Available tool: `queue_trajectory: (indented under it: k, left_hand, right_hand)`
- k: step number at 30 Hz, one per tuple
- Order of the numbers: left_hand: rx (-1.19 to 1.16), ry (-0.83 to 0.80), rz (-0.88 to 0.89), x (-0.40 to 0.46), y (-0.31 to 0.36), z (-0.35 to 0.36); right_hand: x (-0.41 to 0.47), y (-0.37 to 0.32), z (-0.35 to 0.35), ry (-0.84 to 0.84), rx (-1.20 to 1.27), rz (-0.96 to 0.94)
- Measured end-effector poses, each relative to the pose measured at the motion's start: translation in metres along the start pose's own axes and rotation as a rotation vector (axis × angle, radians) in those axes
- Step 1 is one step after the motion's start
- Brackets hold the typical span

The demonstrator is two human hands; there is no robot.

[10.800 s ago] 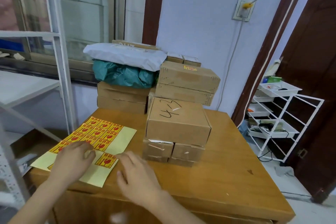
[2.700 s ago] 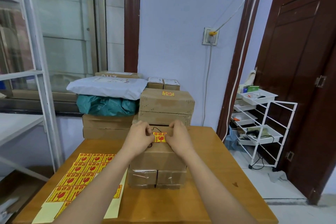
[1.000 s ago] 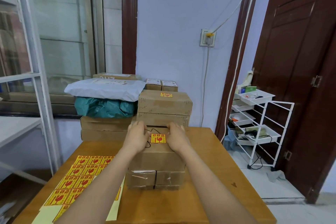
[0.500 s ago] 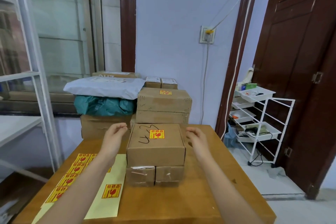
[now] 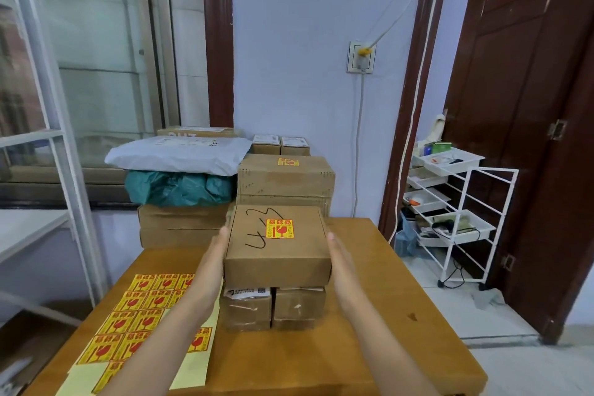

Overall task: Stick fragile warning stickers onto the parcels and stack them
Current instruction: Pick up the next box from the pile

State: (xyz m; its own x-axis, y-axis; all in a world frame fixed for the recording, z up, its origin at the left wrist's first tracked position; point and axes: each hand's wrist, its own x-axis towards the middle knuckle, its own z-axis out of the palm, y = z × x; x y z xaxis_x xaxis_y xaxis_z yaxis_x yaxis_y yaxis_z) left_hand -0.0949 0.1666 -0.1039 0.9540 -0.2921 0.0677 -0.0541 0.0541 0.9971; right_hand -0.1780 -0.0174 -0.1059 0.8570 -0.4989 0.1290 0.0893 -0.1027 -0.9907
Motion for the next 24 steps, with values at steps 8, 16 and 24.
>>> queue_trajectory:
  k: [8, 16, 24]
  left_hand:
    - [-0.023, -0.069, 0.065, -0.007, 0.018, 0.017]
    - [-0.213, -0.104, -0.029, -0.013, 0.037, 0.053]
    - [-0.193, -0.178, -0.101, -0.011, 0.053, 0.115]
  right_hand:
    - [-0.009, -0.012, -0.011, -0.003, 0.064, -0.098]
    - [-0.013, -0.016, -0.052, 0.057, 0.125, -0.126]
    - [-0.012, -0.019, -0.115, 0.188, 0.167, -0.122]
